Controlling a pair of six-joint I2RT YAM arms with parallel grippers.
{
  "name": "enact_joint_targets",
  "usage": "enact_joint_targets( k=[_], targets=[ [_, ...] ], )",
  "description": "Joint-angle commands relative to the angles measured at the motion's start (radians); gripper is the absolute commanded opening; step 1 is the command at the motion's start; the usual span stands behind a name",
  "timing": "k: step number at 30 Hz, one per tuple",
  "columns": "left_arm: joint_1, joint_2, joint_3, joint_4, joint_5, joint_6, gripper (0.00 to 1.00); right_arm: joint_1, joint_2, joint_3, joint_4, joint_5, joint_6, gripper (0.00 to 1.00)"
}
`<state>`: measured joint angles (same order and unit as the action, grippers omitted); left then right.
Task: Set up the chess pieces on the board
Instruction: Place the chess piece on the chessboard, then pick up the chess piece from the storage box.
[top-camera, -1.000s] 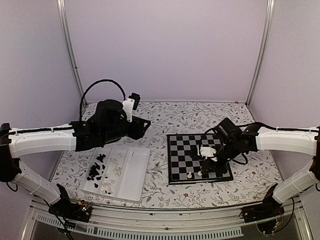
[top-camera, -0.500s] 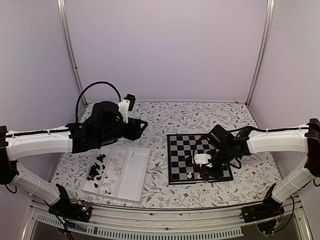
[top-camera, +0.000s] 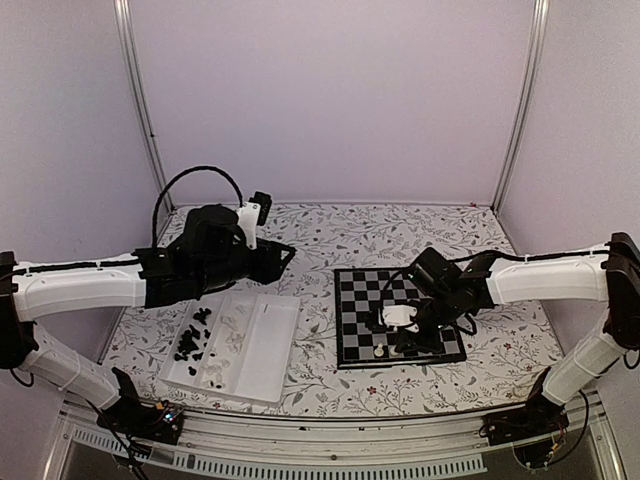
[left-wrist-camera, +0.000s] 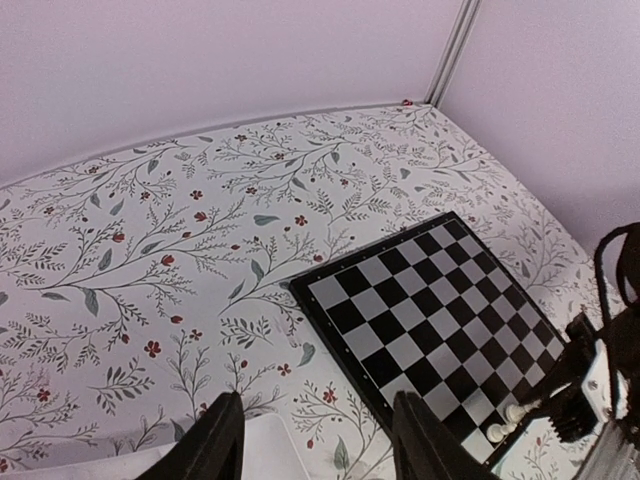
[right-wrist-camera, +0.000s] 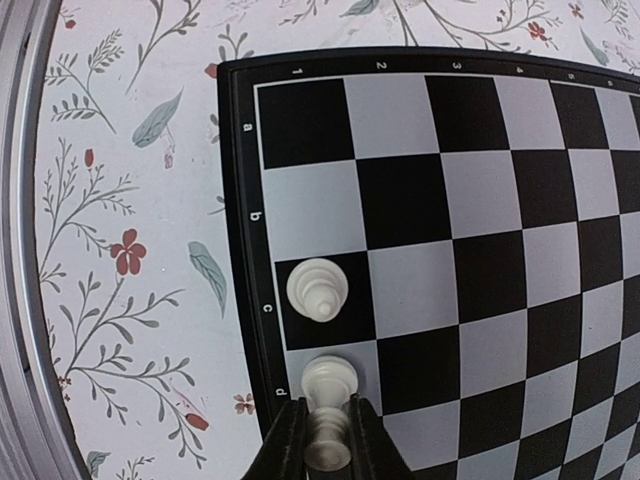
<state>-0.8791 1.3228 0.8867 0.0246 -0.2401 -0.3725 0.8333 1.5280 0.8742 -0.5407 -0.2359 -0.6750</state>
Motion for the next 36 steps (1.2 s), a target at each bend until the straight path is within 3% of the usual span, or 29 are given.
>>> enact_joint_targets(
  k=[1, 12, 18, 21, 24, 31, 36],
  targets=[
    [0.017, 0.006, -0.01, 0.019, 0.011, -0.009, 0.52, 0.009, 0.021, 0.019, 0.005, 0.023, 0.007, 0.21],
    [0.017, 0.006, 0.009, -0.044, 0.023, -0.017, 0.52, 0.009, -0.011, 0.014, -0.016, 0.034, 0.021, 0.31],
    [0.016, 0.033, 0.109, -0.488, 0.008, -0.118, 0.51, -0.037, -0.177, -0.02, -0.037, 0.054, 0.008, 0.46],
    [0.008, 0.036, 0.114, -0.7, 0.005, -0.203, 0.45, -0.121, -0.233, -0.009, -0.048, -0.029, 0.013, 0.48],
    [-0.001, 0.006, 0.079, -0.815, 0.003, -0.272, 0.39, -0.201, -0.275, -0.021, -0.016, -0.108, 0.025, 0.48],
    [0.016, -0.047, -0.005, -0.852, -0.011, -0.315, 0.31, -0.325, -0.314, -0.085, 0.09, -0.198, 0.046, 0.47],
    [0.043, 0.034, 0.005, -0.832, 0.016, -0.266, 0.37, -0.336, -0.338, -0.109, 0.116, -0.196, 0.046, 0.47]
  ],
)
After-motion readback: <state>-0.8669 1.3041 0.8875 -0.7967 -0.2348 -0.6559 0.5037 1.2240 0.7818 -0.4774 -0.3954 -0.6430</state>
